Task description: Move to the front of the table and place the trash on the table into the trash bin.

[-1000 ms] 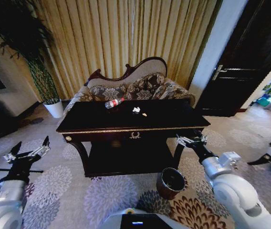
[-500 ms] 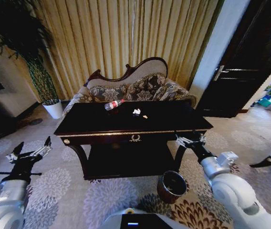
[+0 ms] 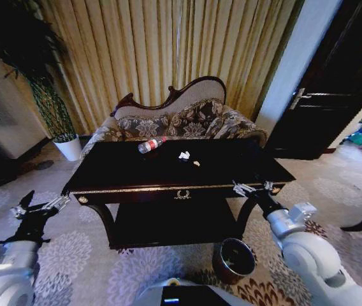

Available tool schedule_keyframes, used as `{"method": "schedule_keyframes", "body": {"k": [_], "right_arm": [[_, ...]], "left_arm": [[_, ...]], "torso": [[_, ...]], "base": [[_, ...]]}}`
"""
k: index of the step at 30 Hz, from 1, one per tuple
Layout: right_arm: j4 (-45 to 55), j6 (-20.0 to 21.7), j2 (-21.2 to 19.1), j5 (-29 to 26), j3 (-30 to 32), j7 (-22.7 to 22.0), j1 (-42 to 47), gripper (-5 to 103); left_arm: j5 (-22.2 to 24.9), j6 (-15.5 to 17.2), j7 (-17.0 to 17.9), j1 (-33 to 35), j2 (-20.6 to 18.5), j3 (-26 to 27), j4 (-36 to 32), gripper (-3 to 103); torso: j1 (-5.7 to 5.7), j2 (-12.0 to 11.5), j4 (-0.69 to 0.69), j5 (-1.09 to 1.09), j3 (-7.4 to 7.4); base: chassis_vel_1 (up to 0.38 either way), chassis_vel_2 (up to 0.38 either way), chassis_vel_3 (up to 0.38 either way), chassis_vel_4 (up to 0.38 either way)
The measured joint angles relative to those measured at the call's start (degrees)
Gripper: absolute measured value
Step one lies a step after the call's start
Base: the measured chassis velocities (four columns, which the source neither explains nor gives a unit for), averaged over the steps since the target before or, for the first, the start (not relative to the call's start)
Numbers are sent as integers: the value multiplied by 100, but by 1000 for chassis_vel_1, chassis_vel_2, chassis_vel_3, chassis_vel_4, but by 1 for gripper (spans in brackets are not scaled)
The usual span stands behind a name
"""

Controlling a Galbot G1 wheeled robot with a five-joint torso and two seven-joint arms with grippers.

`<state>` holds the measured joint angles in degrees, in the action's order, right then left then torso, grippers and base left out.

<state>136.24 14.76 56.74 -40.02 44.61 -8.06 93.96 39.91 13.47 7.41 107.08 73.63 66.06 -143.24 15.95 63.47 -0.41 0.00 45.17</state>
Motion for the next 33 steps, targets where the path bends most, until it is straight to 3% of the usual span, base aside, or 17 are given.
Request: {"method": "schedule_keyframes", "body": {"k": [17,20,23,29,33], "right_arm": [[163,45,-140,-259,-110,0,24,100],[216,268,-299,-552,-157,-9,-30,100],[68,772,-782,-880,-338,-48,-404,100],[-223,1149,-1231,-974,-553,-20,-895,100],[-715,1446,-1536,-1111,-1047,-48,-1667,100]], "left_arm": [[7,-63,10,24,51,-2,0,100],[7,-150,14,80,101,-5,0,100],[7,-225,16,162,158,101,0,100],[16,-238,88,136,154,119,0,100],[15,-240,106,94,201,83,0,100]], "torso": [[2,-1,0,0,1],[2,-1,-1,0,1],[-2,2,0,0,-1],[-2,2,0,0,-1],[0,1,1,0,1]], "base": [[-109,119,104,-118],[0,0,0,0],[0,0,0,0],[0,0,0,0],[0,0,0,0]]}}
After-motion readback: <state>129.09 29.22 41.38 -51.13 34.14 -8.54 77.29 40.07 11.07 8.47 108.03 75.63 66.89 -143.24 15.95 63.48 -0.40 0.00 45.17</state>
